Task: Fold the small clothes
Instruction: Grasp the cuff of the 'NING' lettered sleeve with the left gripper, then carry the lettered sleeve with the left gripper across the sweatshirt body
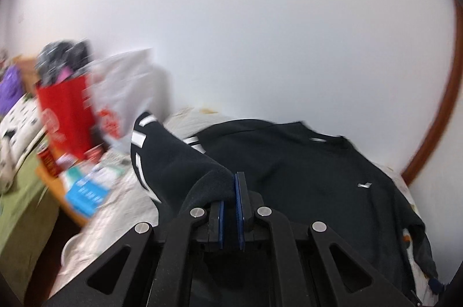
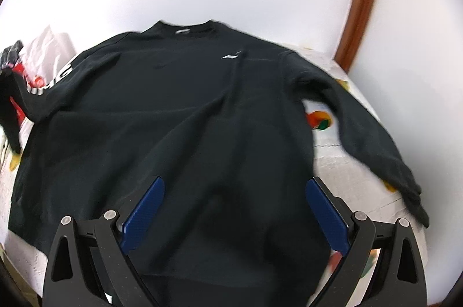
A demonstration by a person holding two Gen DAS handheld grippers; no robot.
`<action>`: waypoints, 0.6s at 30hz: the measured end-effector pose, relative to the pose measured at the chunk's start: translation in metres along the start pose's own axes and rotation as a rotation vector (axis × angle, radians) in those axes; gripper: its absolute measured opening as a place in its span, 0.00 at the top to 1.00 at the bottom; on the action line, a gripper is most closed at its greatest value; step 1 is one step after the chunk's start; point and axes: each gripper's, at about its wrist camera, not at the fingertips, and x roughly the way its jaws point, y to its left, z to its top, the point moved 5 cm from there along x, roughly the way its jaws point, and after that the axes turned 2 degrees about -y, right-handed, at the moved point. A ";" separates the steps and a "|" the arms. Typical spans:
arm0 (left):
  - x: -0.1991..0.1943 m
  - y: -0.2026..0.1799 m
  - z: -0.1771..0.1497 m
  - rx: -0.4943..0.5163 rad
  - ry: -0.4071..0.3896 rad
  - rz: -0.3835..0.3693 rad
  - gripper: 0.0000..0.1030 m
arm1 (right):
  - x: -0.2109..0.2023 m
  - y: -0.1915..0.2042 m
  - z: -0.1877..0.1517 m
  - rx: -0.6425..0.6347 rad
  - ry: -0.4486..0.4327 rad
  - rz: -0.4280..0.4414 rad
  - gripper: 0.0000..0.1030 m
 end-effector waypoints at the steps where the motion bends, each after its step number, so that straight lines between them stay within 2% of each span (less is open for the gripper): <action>1: 0.004 -0.011 0.001 0.014 0.005 -0.014 0.93 | 0.001 -0.014 0.002 0.019 -0.004 -0.014 0.06; 5: 0.028 -0.082 -0.004 0.117 0.049 -0.100 0.93 | 0.001 -0.057 0.005 0.082 -0.010 -0.045 0.06; 7: 0.045 -0.116 -0.015 0.173 0.099 -0.139 0.93 | 0.002 -0.070 0.003 0.094 -0.011 -0.055 0.06; 11: 0.067 -0.159 -0.041 0.235 0.180 -0.187 0.93 | 0.007 -0.092 -0.011 0.106 0.010 -0.085 0.06; 16: 0.081 -0.185 -0.072 0.290 0.263 -0.201 0.93 | 0.015 -0.106 -0.026 0.111 0.045 -0.099 0.06; 18: 0.084 -0.190 -0.076 0.291 0.279 -0.202 0.84 | 0.017 -0.109 -0.029 0.111 0.052 -0.097 0.06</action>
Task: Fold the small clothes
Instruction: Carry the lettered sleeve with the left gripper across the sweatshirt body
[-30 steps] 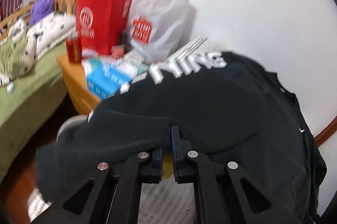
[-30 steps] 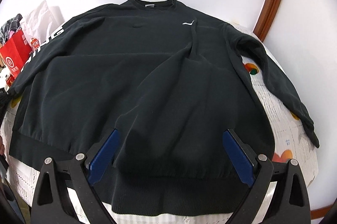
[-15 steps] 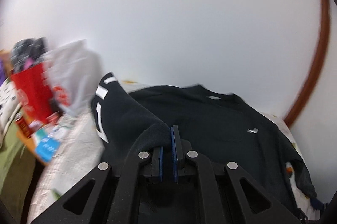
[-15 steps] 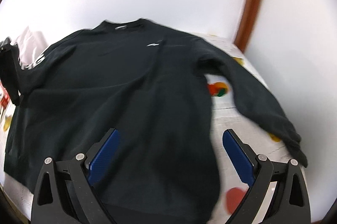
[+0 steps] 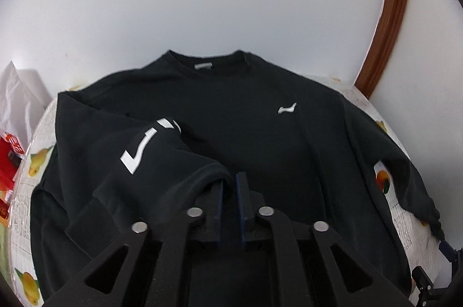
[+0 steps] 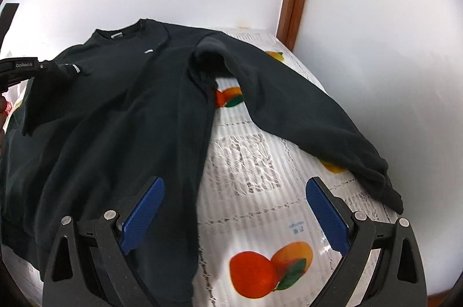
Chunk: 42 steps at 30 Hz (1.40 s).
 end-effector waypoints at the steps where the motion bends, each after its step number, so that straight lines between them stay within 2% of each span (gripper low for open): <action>1: 0.000 -0.003 -0.001 -0.001 0.005 -0.004 0.81 | 0.002 0.001 0.001 0.000 0.002 0.001 0.06; 4: -0.006 -0.002 -0.004 0.008 0.018 -0.018 0.75 | 0.002 0.010 0.007 -0.014 -0.013 0.009 0.06; 7: -0.019 0.000 -0.008 0.016 0.025 -0.068 0.63 | -0.002 0.026 0.018 -0.033 -0.038 0.033 0.06; 9: -0.032 0.003 -0.009 0.032 0.012 -0.094 0.38 | -0.006 0.037 0.026 -0.047 -0.057 0.048 0.08; 11: -0.050 0.010 -0.009 0.051 -0.036 -0.100 0.38 | -0.010 0.054 0.037 -0.068 -0.076 0.058 0.18; 13: -0.065 0.023 -0.007 0.068 -0.061 -0.077 0.38 | -0.012 0.073 0.047 -0.090 -0.079 0.063 0.34; 14: -0.070 0.030 -0.006 0.063 -0.068 -0.071 0.38 | -0.013 0.080 0.050 -0.094 -0.079 0.073 0.35; 16: -0.078 0.054 -0.006 0.035 -0.078 -0.057 0.37 | -0.017 0.102 0.060 -0.100 -0.086 0.126 0.35; 24: -0.067 0.170 -0.015 -0.109 -0.061 0.129 0.37 | -0.015 0.199 0.082 -0.176 -0.074 0.259 0.34; 27: -0.053 0.207 -0.020 -0.129 -0.024 0.230 0.37 | -0.006 0.238 0.088 -0.195 -0.040 0.349 0.30; 31: -0.028 0.245 -0.027 -0.156 0.037 0.302 0.37 | 0.008 0.294 0.084 -0.256 0.015 0.436 0.25; 34: -0.011 0.258 -0.030 -0.167 0.066 0.316 0.37 | 0.021 0.335 0.075 -0.352 0.041 0.442 0.25; 39: 0.014 0.266 -0.037 -0.179 0.094 0.327 0.37 | 0.039 0.376 0.065 -0.441 0.077 0.460 0.25; 40: 0.019 0.267 -0.039 -0.189 0.099 0.318 0.39 | 0.044 0.381 0.064 -0.446 0.086 0.456 0.25; 42: 0.027 0.269 -0.044 -0.201 0.114 0.299 0.48 | 0.051 0.386 0.063 -0.447 0.083 0.465 0.27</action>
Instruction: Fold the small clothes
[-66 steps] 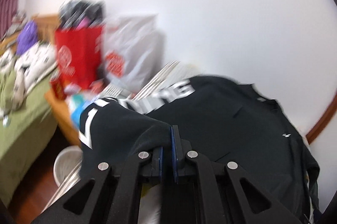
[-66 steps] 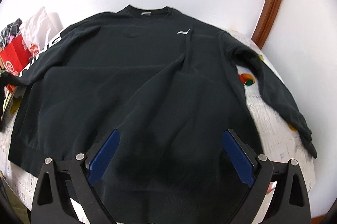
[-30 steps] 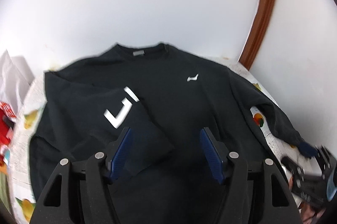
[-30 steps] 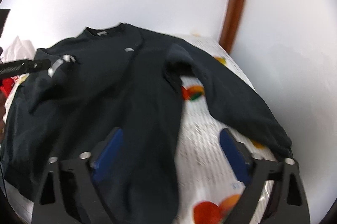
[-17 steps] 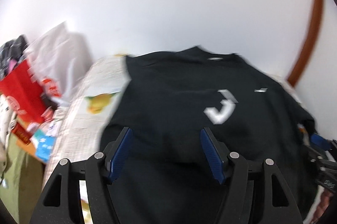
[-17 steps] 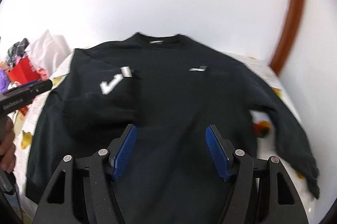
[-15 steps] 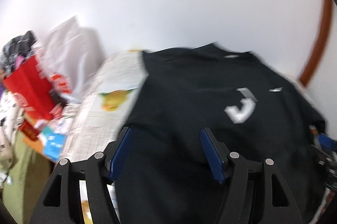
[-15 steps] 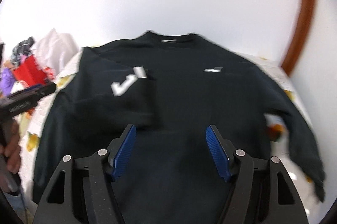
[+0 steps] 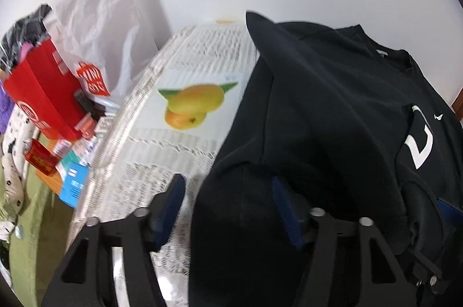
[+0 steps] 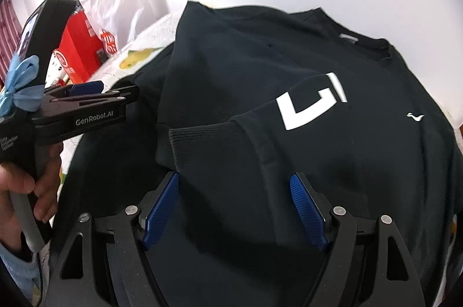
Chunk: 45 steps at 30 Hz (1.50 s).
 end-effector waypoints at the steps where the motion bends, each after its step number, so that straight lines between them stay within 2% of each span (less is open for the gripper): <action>1: 0.002 0.000 -0.001 -0.005 -0.001 -0.010 0.49 | 0.001 0.000 0.000 -0.006 -0.006 0.007 0.40; 3: 0.002 0.000 -0.002 -0.012 -0.016 -0.020 0.53 | -0.001 -0.001 -0.001 -0.023 -0.015 0.027 0.51; 6: 0.002 0.001 -0.002 -0.025 -0.019 -0.029 0.53 | -0.014 -0.012 0.000 -0.013 -0.049 0.059 0.82; 7: 0.002 0.001 -0.003 -0.027 -0.023 -0.027 0.53 | -0.022 -0.021 0.000 0.014 -0.053 0.082 0.87; 12: 0.002 0.000 -0.002 -0.019 -0.031 -0.014 0.53 | -0.050 -0.071 0.003 0.113 -0.114 0.095 0.88; 15: 0.002 0.001 -0.002 -0.022 -0.032 -0.018 0.53 | -0.066 -0.112 0.002 0.173 -0.154 0.038 0.88; 17: 0.002 0.001 -0.002 -0.021 -0.034 -0.015 0.53 | -0.072 -0.148 0.001 0.260 -0.172 0.005 0.89; 20: 0.001 0.001 -0.003 -0.023 -0.038 -0.014 0.53 | -0.083 -0.192 -0.002 0.367 -0.210 -0.005 0.91; 21: 0.002 0.001 -0.003 -0.023 -0.039 -0.013 0.54 | -0.087 -0.204 -0.003 0.388 -0.222 -0.018 0.95; 23: 0.002 0.001 -0.003 -0.024 -0.043 -0.010 0.54 | -0.097 -0.231 -0.006 0.429 -0.259 -0.084 0.96; 26: 0.002 0.000 -0.003 -0.021 -0.048 -0.005 0.53 | -0.095 -0.259 -0.016 0.499 -0.253 -0.096 0.96; 33: 0.001 0.001 -0.004 -0.022 -0.049 -0.006 0.53 | -0.102 -0.297 -0.044 0.580 -0.256 -0.160 0.96; 36: 0.002 0.000 -0.003 -0.017 -0.053 0.002 0.53 | -0.107 -0.304 -0.051 0.591 -0.258 -0.155 0.96; 40: 0.002 0.001 -0.003 -0.021 -0.052 -0.001 0.52 | -0.109 -0.314 -0.059 0.600 -0.255 -0.202 0.96; 45: 0.002 0.001 -0.003 -0.019 -0.053 0.005 0.52 | -0.095 -0.320 -0.074 0.624 -0.207 -0.208 0.96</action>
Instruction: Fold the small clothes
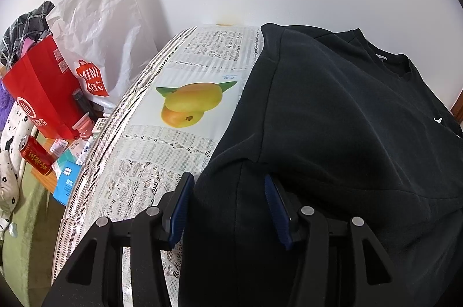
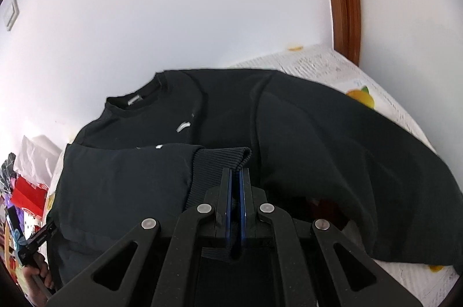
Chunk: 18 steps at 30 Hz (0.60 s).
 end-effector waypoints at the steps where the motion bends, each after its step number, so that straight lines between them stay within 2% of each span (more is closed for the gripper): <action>1: 0.000 0.000 0.000 0.001 0.001 0.002 0.52 | 0.003 -0.001 -0.001 -0.001 0.007 -0.007 0.96; 3: -0.001 0.000 0.000 0.000 0.013 0.002 0.50 | 0.008 -0.002 -0.005 -0.016 0.040 -0.032 0.94; 6: -0.004 0.000 -0.002 -0.008 0.047 -0.008 0.46 | 0.002 -0.006 -0.008 -0.057 0.040 -0.115 0.93; 8: -0.008 0.000 -0.006 -0.003 0.070 -0.016 0.45 | -0.008 -0.009 -0.012 -0.095 0.030 -0.153 0.86; 10: -0.013 -0.002 -0.011 0.007 0.080 -0.018 0.45 | -0.018 -0.012 -0.017 -0.129 0.023 -0.186 0.65; 12: -0.021 -0.004 -0.019 0.023 0.090 -0.025 0.42 | -0.033 -0.014 -0.029 -0.169 0.017 -0.209 0.56; 18: -0.053 0.001 -0.049 0.054 0.096 -0.036 0.38 | -0.061 -0.023 -0.076 -0.208 0.068 -0.175 0.47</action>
